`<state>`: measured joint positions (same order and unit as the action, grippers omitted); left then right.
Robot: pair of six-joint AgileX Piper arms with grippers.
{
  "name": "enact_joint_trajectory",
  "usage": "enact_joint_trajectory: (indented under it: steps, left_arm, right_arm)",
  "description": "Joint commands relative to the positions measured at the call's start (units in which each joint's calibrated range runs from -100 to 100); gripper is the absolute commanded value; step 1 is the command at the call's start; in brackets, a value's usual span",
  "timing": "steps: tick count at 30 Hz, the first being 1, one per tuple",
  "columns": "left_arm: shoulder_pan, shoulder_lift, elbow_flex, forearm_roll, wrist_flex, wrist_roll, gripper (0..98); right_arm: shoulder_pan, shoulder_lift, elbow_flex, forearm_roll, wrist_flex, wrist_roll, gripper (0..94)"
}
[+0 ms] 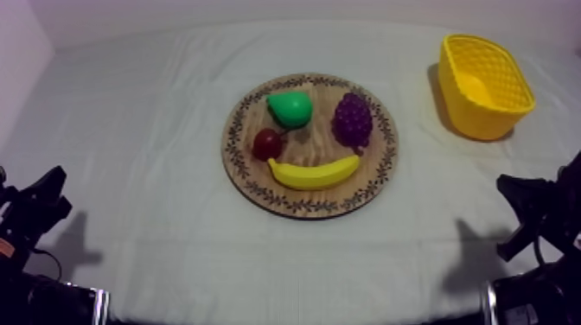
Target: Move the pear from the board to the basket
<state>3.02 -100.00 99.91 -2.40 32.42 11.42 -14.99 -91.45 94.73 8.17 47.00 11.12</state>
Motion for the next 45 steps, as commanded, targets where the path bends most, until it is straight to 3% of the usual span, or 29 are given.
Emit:
enact_joint_trajectory:
  steps: [1, 6, 21, 29, 35, 45]
  left_arm:
    - [-0.01, 0.00, -0.02, -0.02, 0.00, -0.01, 0.1]
    - [-0.01, 0.00, -0.02, -0.02, 0.00, -0.02, 0.1]
    - [-0.01, 0.00, -0.02, -0.02, 0.00, 0.01, 0.1]
    - [-0.01, 0.00, -0.02, -0.02, 0.00, 0.02, 0.1]
    - [-0.01, 0.00, -0.02, -0.02, 0.00, 0.03, 0.1]
    - [-0.01, 0.00, -0.02, -0.02, 0.00, 0.03, 0.1]
  right_arm:
    - [-3.48, 4.21, -1.25, 4.62, -0.29, -6.80, 0.3]
    - [-5.64, 14.80, -8.81, 6.32, 1.49, -6.66, 0.3]
    - [-6.58, 50.13, -51.15, -0.44, 22.97, 5.74, 0.3]
    - [-7.42, 69.35, -74.32, -1.99, 31.12, 9.72, 0.6]
    - [-9.25, 84.01, -90.51, -2.57, 36.68, 11.40, 0.8]
    - [-13.11, 103.55, -109.09, -1.08, 41.51, 11.22, 2.8]
